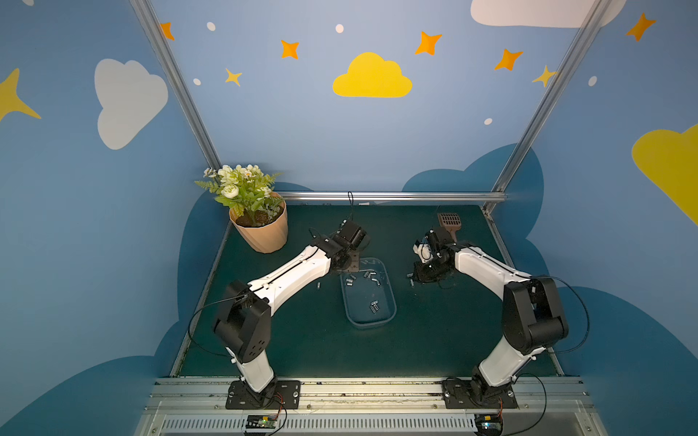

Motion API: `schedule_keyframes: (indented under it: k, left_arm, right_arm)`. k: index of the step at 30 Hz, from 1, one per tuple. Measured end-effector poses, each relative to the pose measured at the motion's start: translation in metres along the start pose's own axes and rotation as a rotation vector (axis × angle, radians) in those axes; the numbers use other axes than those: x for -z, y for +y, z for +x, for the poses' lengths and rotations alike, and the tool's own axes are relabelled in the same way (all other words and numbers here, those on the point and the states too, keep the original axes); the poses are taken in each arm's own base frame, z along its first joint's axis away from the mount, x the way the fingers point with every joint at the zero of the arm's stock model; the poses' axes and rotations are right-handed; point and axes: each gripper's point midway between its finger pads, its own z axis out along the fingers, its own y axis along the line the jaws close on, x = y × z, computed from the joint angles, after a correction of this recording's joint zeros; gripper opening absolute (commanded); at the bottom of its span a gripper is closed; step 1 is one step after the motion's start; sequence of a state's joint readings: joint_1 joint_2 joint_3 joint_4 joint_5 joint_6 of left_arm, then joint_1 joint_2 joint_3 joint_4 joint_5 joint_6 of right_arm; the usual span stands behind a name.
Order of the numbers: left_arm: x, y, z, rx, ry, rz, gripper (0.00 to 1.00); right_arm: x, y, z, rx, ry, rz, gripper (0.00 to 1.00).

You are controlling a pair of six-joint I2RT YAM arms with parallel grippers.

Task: Take out the socket from the storage box
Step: Pick up the socket head from the storage box, then place the socket head at the center of the board.

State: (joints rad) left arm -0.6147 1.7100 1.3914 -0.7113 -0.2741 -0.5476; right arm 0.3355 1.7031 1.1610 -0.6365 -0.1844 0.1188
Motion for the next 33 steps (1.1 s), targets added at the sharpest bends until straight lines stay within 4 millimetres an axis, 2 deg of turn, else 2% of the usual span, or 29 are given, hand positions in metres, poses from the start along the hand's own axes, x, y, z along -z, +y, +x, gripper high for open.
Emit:
schedule_keyframes:
  k: [5, 12, 17, 22, 33]
  left_arm:
    - [-0.017, 0.037, 0.015, 0.047, 0.056, -0.072, 0.16]
    - [-0.039, 0.065, 0.031, 0.101, 0.117, -0.108, 0.16]
    - [-0.066, 0.066, 0.045, 0.107, 0.183, -0.108, 0.15]
    - [-0.082, 0.063, 0.057, 0.106, 0.231, -0.104, 0.15]
    - [-0.091, 0.064, 0.066, 0.113, 0.259, -0.107, 0.15]
  right_arm:
    - [0.0, 0.0, 0.0, 0.0, 0.0, 0.0, 0.29]
    - [0.0, 0.0, 0.0, 0.001, 0.001, 0.0, 0.29]
    - [0.0, 0.0, 0.001, 0.001, 0.003, 0.003, 0.29]
    - [0.0, 0.0, 0.002, 0.0, 0.006, 0.005, 0.29]
    - [0.0, -0.001, 0.002, 0.0, 0.007, 0.008, 0.29]
